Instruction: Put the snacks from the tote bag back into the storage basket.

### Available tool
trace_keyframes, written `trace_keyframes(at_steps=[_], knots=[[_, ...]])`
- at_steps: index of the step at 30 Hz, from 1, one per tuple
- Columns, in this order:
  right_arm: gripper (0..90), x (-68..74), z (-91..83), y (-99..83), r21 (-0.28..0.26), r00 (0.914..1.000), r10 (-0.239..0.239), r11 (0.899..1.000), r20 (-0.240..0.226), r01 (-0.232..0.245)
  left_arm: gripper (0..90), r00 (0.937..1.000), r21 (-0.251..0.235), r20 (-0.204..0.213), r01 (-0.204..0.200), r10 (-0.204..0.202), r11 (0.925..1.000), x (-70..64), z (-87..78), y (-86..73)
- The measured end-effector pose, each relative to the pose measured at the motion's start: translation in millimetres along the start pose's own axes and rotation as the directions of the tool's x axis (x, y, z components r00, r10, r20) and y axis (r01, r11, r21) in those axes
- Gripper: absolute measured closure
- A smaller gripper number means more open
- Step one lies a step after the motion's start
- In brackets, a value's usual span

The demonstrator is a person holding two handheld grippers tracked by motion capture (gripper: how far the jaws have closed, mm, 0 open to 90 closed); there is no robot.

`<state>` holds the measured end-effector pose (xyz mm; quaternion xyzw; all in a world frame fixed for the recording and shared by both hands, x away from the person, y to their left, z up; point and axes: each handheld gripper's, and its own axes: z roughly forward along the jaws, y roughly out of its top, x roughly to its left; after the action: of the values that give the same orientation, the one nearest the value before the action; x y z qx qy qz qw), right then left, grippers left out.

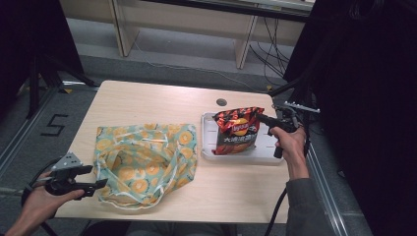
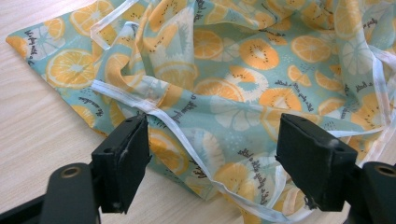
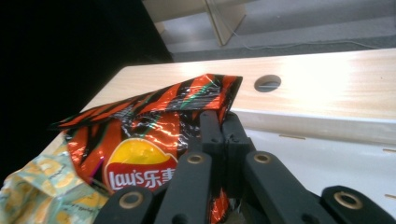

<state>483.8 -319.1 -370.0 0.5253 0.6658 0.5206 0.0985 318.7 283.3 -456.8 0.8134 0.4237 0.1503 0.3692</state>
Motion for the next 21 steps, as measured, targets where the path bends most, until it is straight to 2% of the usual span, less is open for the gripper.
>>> trace_keyframes(at_steps=[1, 2, 3, 4, 6, 7, 10, 11, 12, 13, 14, 15, 16, 18, 20, 21], knots=[[89.9, -1.5, 2.9, -0.3, 0.001, 0.9998, -0.017, 1.0, 0.014, 0.017, 25.0, 1.0, 0.003, -0.002, -0.003, 0.003, 1.0, 0.4, -0.2, 0.0], [89.4, -0.5, 3.9, 0.0, 0.01, 0.9999, -0.011, 1.0, 0.013, 0.011, 25.0, 0.9999, -0.013, -0.001, 0.013, -0.013, 0.9998, -0.7, 0.6, -0.2], [89.1, -0.8, 5.4, -0.3, 0.005, 0.9997, -0.019, 1.0, 0.013, 0.019, 25.0, 0.9999, -0.014, -0.002, 0.012, -0.012, 0.9998, -0.6, 0.6, -0.3], [88.7, -0.2, 7.4, -1.6, 0.0, 0.9999, -0.007, 1.0, 0.015, 0.007, 25.0, 0.9997, -0.033, -0.009, 0.021, -0.022, 0.9992, -1.2, 1.6, -0.9], [87.3, 0.8, 10.6, -3.2, 0.007, 0.9998, 0.006, 1.0, 0.02, -0.006, 24.9, 0.9998, -0.025, -0.013, 0.015, -0.015, 0.9996, 0.3, 0.5, -0.6], [87.0, -1.3, 13.7, -3.9, 0.002, 0.9997, -0.008, 1.0, 0.025, 0.008, 24.9, 0.9998, -0.027, -0.007, 0.019, -0.019, 0.9995, 0.9, 0.2, -0.5], [86.1, -1.9, 18.8, -5.6, 0.002, 0.9996, 0.014, 1.0, 0.025, -0.014, 24.6, 0.9993, -0.036, -0.018, 0.032, -0.033, 0.9989, 0.5, -1.0, 0.0], [86.1, -4.4, 20.8, -5.7, -0.002, 0.9991, -0.018, 1.0, 0.039, 0.018, 24.6, 0.9993, -0.048, -0.023, 0.028, -0.029, 0.9984, 1.1, -0.7, -0.7], [86.1, -1.2, 21.4, -5.6, 0.006, 0.9991, 0.033, 0.999, 0.026, -0.033, 24.6, 0.9993, -0.051, -0.02, 0.032, -0.033, 0.9982, 1.5, -0.8, -0.6], [86.1, -1.5, 23.1, -5.3, 0.001, 0.9989, 0.03, 1.0, 0.037, -0.03, 24.6, 0.9993, -0.026, -0.015, 0.034, -0.034, 0.9991, 2.1, -2.5, 0.5], [86.1, -4.4, 25.7, -4.9, -0.011, 0.9995, -0.002, 1.0, 0.032, 0.003, 24.5, 0.9992, -0.031, -0.017, 0.036, -0.037, 0.9989, 2.1, -2.2, 0.3], [86.1, -1.4, 26.4, -4.8, -0.003, 0.9984, 0.039, 0.999, 0.04, -0.039, 24.5, 0.9992, -0.031, -0.017, 0.037, -0.037, 0.9989, 2.2, -2.2, 0.3], [86.1, -3.9, 28.5, -4.2, -0.017, 0.9989, 0.006, 1.0, 0.046, -0.006, 24.5, 0.9991, -0.034, -0.02, 0.037, -0.038, 0.9987, 2.0, -1.8, 0.0], [86.2, -7.2, 33.3, -3.8, -0.035, 0.9983, -0.015, 0.999, 0.057, 0.017, 24.5, 0.9991, -0.031, -0.019, 0.037, -0.038, 0.9988, 1.9, -1.7, 0.1], [85.9, -5.1, 37.1, -3.5, -0.039, 0.997, 0.036, 0.999, 0.068, -0.033, 24.5, 0.9991, -0.034, -0.019, 0.038, -0.038, 0.9987, 1.4, -1.5, 0.0], [85.9, -7.4, 41.1, -3.6, -0.054, 0.9967, 0.015, 0.999, 0.08, -0.011, 24.5, 0.9992, -0.039, -0.017, 0.035, -0.036, 0.9986, 1.5, -1.2, -0.5]])
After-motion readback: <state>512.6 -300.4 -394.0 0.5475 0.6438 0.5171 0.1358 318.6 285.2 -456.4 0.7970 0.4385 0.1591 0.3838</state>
